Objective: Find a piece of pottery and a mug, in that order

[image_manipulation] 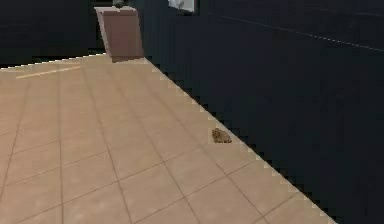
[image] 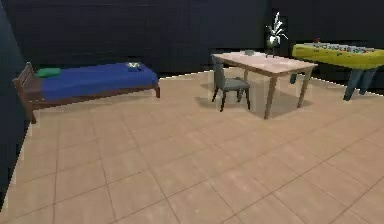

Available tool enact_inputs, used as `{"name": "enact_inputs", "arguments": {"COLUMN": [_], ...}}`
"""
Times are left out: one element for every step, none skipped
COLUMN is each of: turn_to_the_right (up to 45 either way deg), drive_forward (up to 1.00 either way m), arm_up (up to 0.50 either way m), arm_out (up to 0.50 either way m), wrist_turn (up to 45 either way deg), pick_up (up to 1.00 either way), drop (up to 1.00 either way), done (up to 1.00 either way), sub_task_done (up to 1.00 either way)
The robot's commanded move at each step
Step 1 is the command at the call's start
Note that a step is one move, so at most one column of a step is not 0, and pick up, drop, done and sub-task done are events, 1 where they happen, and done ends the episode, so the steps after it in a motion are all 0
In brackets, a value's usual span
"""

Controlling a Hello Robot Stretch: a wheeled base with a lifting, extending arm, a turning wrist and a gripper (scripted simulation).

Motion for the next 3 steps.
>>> {"name": "enact_inputs", "arguments": {"turn_to_the_right": [45.0,24.0,0.0], "drive_forward": [0.0,0.0,1.0], "arm_up": [0.0,0.0,0.0], "arm_out": [0.0,0.0,0.0], "wrist_turn": [0.0,0.0,0.0], "pick_up": [0.0,0.0,0.0], "drop": [0.0,0.0,0.0], "done": [0.0,0.0,0.0], "sub_task_done": [0.0,0.0,0.0]}}
